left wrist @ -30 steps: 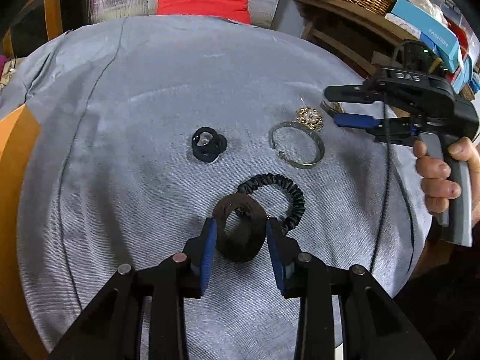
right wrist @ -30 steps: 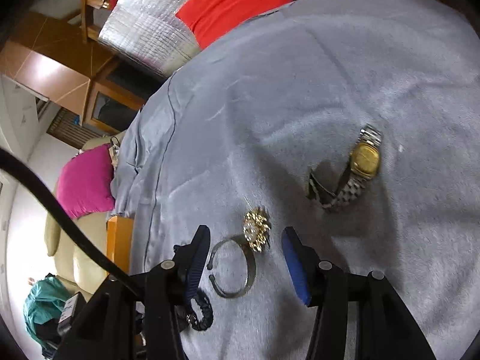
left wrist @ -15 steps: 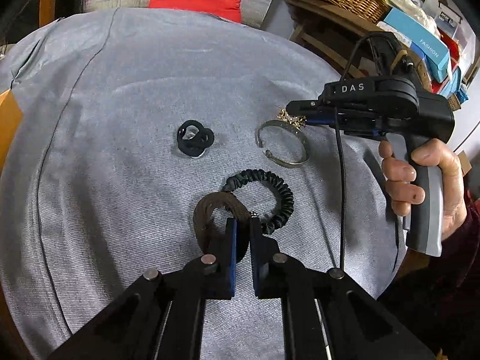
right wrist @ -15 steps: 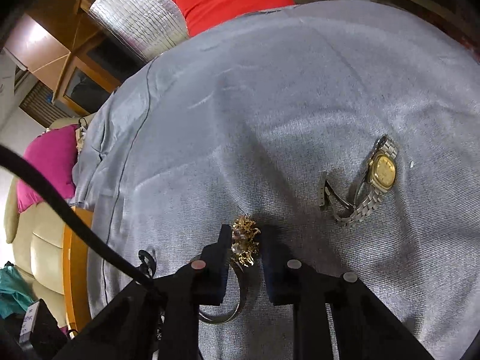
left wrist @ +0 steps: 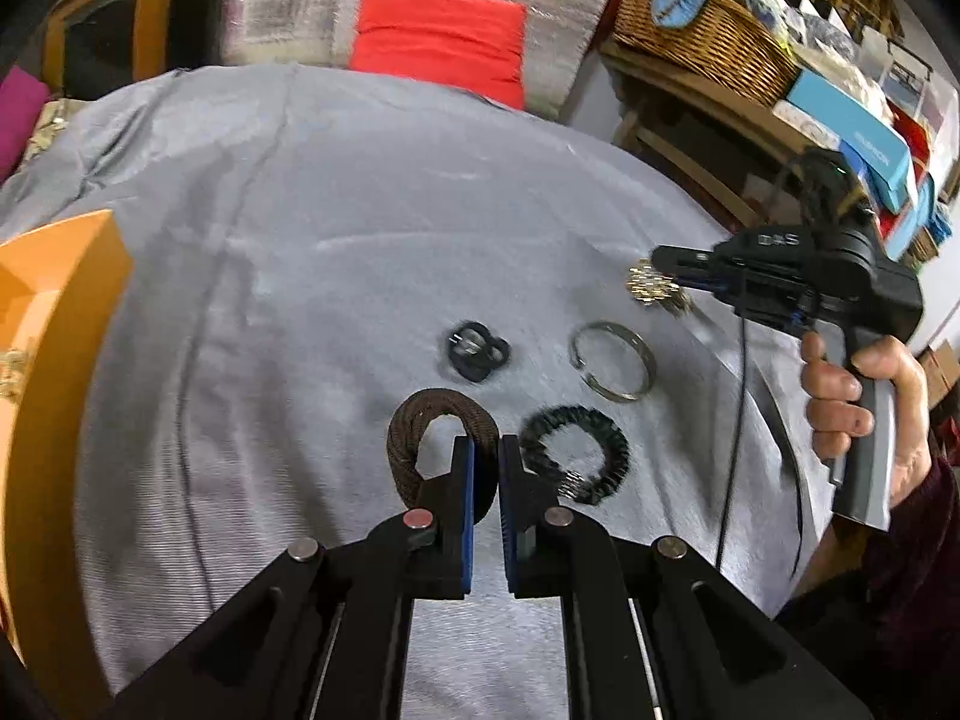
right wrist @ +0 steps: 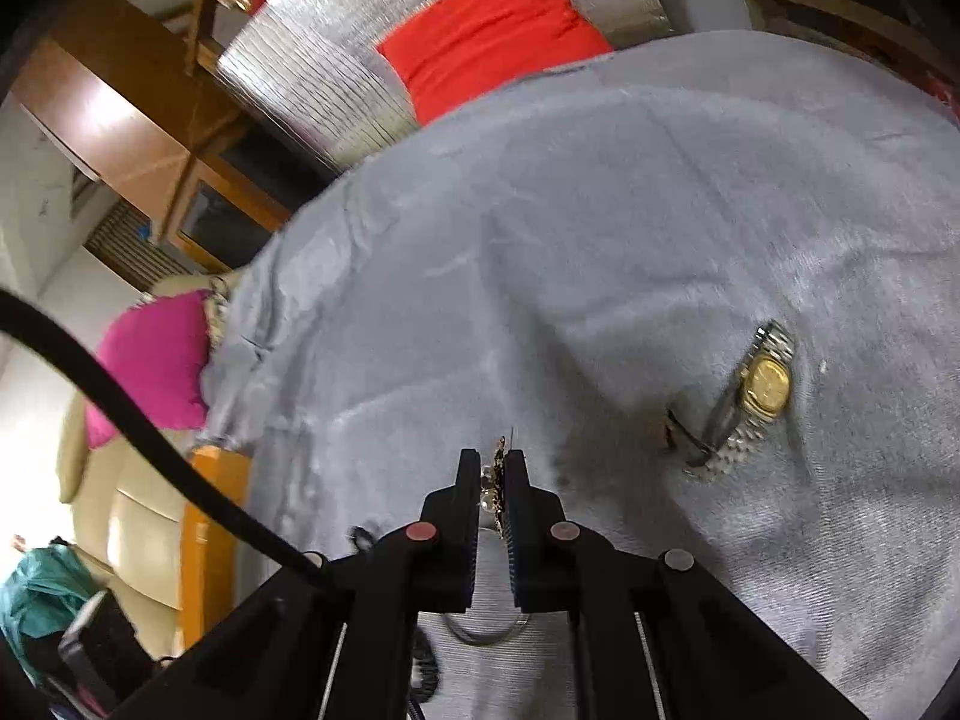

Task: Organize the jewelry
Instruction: 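Lower the brown hair tie into the orange box while the right tool drops the gold ring there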

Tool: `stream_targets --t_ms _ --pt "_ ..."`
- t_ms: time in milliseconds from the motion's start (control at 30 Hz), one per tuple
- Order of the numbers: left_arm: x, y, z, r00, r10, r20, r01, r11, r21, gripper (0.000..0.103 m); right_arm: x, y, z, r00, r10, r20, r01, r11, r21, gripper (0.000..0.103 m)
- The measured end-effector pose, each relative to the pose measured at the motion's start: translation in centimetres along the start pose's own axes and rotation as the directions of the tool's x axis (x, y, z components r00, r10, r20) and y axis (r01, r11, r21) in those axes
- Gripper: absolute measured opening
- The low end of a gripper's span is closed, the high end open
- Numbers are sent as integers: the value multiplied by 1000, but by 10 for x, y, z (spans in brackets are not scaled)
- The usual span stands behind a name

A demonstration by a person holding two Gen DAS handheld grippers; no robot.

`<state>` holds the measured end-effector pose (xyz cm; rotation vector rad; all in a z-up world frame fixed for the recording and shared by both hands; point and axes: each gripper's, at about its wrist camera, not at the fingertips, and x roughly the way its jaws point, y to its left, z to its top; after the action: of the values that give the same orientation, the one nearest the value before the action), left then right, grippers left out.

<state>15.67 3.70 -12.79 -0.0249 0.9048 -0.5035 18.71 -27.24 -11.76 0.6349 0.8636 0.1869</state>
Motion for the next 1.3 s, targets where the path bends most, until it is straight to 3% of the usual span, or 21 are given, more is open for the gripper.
stream_targets --t_ms 167,367,500,567,600,700,800,967,1033,1233,1300 --pt "-14 -3 0 994 85 72 -85 996 6 8 -7 19 -3 995 91 27 -91 996 -2 8" --pt "-50 17 2 967 173 186 -165 985 -57 8 6 72 -20 982 187 2 -186 979 -78 9" --pt "-89 51 -3 915 286 284 -251 956 -154 8 28 128 -29 971 235 -49 -240 959 -153 9" --pt "-102 70 -6 891 341 298 -287 934 -210 8 44 163 -31 960 267 -81 -277 945 -174 9" --pt "-110 87 -9 875 386 292 -315 912 -262 8 52 180 -32 955 280 -100 -294 938 -185 9" --pt "-119 130 -17 862 450 233 -340 855 -392 8 82 238 -40 942 295 -161 -327 914 -242 9" --pt "-114 170 -26 867 481 130 -364 789 -495 8 115 293 -49 929 283 -237 -346 890 -296 9" --pt "-100 213 -38 881 473 -6 -388 717 -579 8 176 353 -61 899 231 -371 -361 871 -333 9" --pt "-92 228 -39 870 489 -60 -424 682 -596 8 200 367 -65 885 207 -416 -361 871 -334 9" --pt "-71 252 -39 870 473 -140 -453 655 -605 8 272 394 -77 855 82 -512 -313 868 -386 9" --pt "-65 257 -39 863 474 -175 -475 642 -601 8 286 399 -80 844 54 -534 -307 865 -397 9"
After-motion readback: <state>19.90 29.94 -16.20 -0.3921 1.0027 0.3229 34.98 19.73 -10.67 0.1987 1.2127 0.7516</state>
